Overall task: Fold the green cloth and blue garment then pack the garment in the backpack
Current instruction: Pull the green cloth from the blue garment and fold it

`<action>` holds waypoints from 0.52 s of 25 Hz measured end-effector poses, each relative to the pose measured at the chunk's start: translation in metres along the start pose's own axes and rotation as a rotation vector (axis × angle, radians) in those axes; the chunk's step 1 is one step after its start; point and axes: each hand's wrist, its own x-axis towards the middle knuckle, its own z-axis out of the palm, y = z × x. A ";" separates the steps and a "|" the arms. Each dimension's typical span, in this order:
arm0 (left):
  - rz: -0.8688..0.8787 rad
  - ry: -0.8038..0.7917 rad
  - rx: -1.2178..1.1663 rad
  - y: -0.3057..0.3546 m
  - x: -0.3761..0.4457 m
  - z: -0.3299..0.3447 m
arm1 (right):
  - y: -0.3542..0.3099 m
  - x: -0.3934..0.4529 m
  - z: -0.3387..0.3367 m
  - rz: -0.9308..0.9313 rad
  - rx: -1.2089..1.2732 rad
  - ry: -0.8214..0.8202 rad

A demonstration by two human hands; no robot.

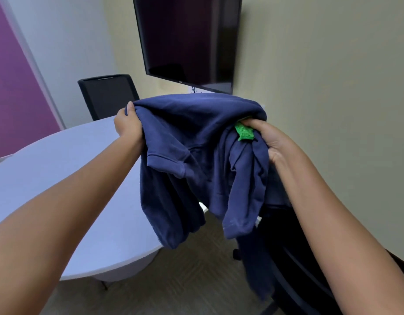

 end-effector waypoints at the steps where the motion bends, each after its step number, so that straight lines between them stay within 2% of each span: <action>1: -0.007 0.008 0.001 -0.004 0.019 -0.005 | 0.001 0.013 0.013 0.004 0.009 -0.014; 4: -0.020 0.043 0.031 -0.001 0.079 -0.027 | 0.002 0.065 0.061 -0.028 0.030 -0.062; 6: -0.047 0.153 0.091 -0.002 0.132 -0.050 | 0.010 0.112 0.103 -0.049 -0.011 -0.105; 8: -0.162 0.300 0.069 -0.019 0.181 -0.074 | 0.026 0.159 0.132 -0.055 -0.195 -0.058; 9: -0.217 0.353 0.141 -0.037 0.199 -0.086 | 0.040 0.179 0.136 -0.063 -0.340 0.002; 11: -0.250 0.332 0.541 -0.087 0.209 -0.109 | 0.085 0.205 0.122 -0.074 -0.615 0.107; 13: -0.141 0.184 0.879 -0.152 0.189 -0.125 | 0.148 0.212 0.086 -0.027 -0.880 0.161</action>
